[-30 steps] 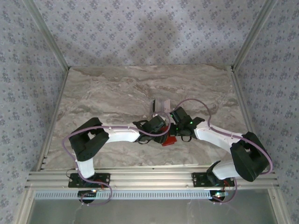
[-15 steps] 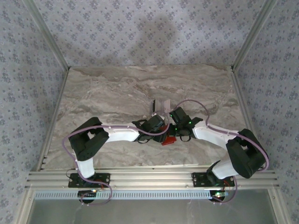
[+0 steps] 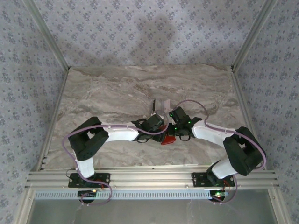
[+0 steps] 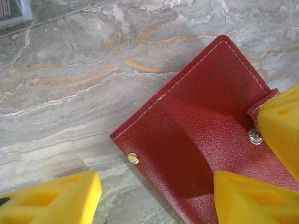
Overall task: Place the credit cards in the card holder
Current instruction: Close the button on the card holder.
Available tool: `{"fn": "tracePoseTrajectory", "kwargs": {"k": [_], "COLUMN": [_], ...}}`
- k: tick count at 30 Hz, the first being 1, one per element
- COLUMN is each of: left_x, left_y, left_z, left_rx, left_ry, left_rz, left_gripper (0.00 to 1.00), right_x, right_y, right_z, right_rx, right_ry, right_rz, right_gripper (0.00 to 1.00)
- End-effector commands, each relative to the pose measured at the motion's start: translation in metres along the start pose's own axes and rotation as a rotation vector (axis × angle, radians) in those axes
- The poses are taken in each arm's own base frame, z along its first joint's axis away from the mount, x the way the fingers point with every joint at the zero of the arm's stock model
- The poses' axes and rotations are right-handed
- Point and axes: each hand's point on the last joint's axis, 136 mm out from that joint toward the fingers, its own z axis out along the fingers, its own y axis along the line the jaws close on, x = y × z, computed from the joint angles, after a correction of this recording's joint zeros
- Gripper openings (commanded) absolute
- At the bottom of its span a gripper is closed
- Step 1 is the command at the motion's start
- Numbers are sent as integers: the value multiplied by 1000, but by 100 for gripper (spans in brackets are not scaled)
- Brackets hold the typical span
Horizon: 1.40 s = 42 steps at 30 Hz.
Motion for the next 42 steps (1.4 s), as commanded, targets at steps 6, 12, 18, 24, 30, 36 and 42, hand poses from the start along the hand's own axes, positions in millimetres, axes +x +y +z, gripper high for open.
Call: {"fn": "tracePoseTrajectory", "kwargs": {"k": [6, 12, 18, 24, 30, 36, 42], "left_x": [12, 11, 12, 12, 13, 12, 12], "left_y": [8, 8, 8, 10, 12, 12, 14], "left_z": [13, 14, 15, 16, 17, 17, 18], "left_rx": [-14, -8, -2, -2, 2, 8, 10], "left_ry": [32, 31, 34, 32, 33, 30, 32], "left_rz": [-20, -28, -29, -35, -42, -45, -50], "left_gripper": [66, 66, 66, 66, 66, 66, 66], "right_x": [27, 28, 31, 29, 32, 42, 51], "right_y": [12, 16, 16, 23, 22, 16, 8], "right_z": [23, 24, 28, 24, 21, 27, 32], "right_rx": [-94, -119, -131, -192, -194, -172, -141], "right_ry": [91, 99, 118, 115, 123, 153, 183], "right_rz": [17, 25, 36, 55, 61, 73, 95], "right_gripper": [0, 0, 0, 0, 0, 0, 0]}}
